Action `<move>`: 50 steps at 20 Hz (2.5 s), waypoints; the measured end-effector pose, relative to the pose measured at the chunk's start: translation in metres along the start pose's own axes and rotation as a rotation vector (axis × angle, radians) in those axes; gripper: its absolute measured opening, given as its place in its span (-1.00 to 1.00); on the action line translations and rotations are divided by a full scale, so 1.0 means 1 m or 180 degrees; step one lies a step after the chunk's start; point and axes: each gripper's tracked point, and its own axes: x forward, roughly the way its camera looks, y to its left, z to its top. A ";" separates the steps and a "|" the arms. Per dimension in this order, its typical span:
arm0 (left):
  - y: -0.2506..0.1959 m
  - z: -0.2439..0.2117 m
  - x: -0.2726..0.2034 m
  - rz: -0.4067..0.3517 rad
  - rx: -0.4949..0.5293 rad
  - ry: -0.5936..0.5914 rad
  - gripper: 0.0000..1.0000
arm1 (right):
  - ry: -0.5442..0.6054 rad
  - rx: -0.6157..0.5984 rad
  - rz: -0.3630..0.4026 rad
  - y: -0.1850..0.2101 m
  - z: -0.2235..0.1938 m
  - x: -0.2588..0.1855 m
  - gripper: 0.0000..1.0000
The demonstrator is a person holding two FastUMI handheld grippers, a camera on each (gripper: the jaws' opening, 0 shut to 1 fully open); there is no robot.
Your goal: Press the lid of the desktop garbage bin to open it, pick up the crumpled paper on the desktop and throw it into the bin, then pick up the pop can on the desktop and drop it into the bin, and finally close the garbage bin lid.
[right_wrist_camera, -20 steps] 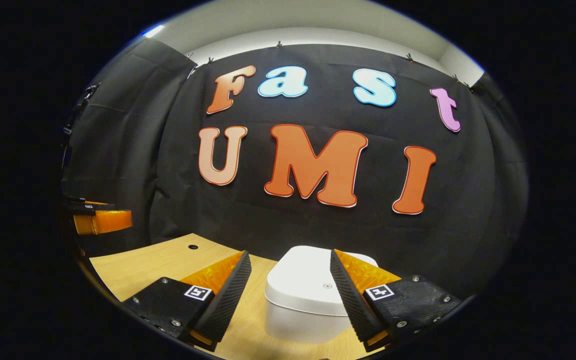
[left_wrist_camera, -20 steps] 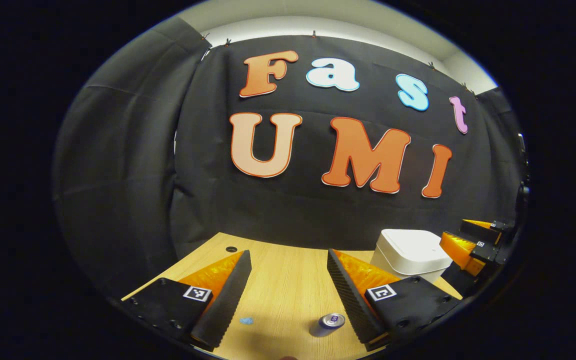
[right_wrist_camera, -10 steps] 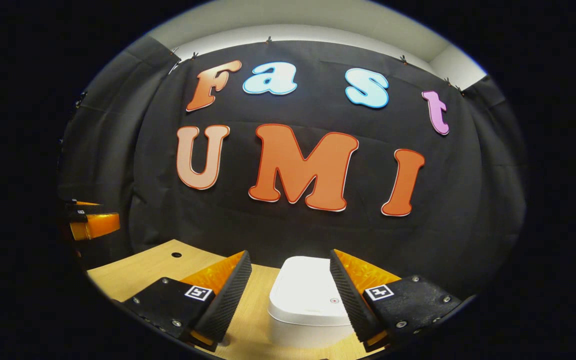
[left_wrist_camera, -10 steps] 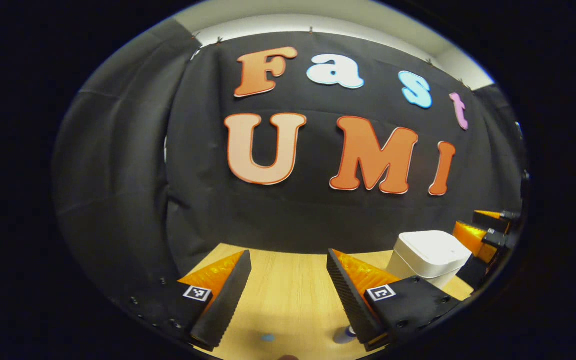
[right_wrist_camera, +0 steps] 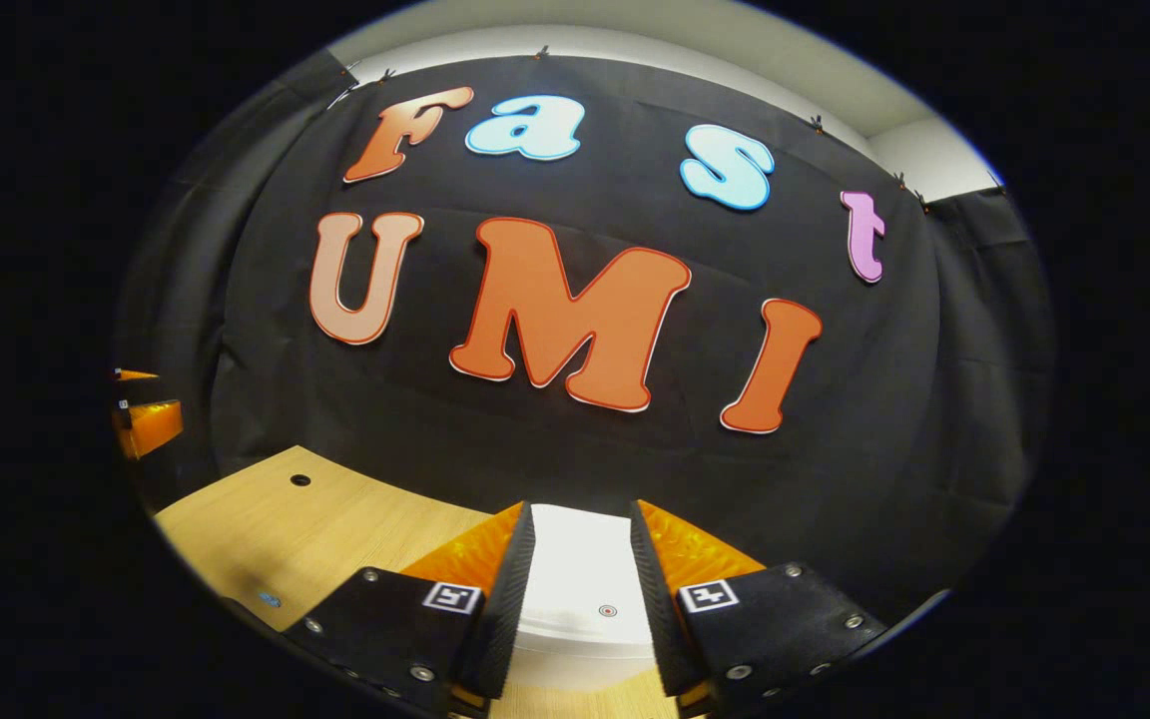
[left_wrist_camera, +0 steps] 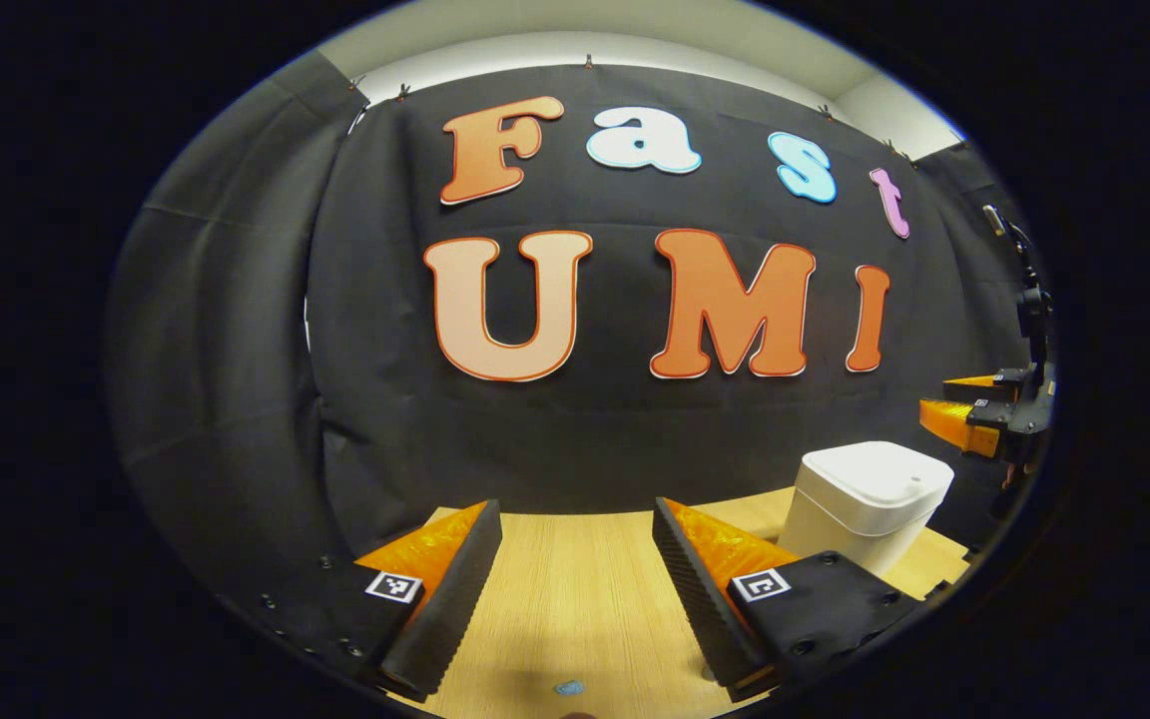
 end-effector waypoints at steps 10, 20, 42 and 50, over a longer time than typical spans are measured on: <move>0.009 -0.013 -0.011 0.0205 -0.0075 0.0127 0.94 | 0.0528 0.0351 0.0125 -0.011 -0.059 0.020 -0.99; 0.003 -0.019 -0.011 0.0243 0.0012 0.0183 0.94 | 0.0927 0.0266 0.0212 -0.014 -0.100 0.029 -0.98; 0.017 -0.083 -0.003 0.0096 -0.0024 0.0570 0.94 | -0.0626 -0.0029 0.0408 0.032 0.044 -0.001 -0.76; 0.018 -0.161 0.010 -0.0101 -0.0265 0.1214 0.94 | -0.0136 0.0258 0.0929 0.101 -0.022 -0.022 0.73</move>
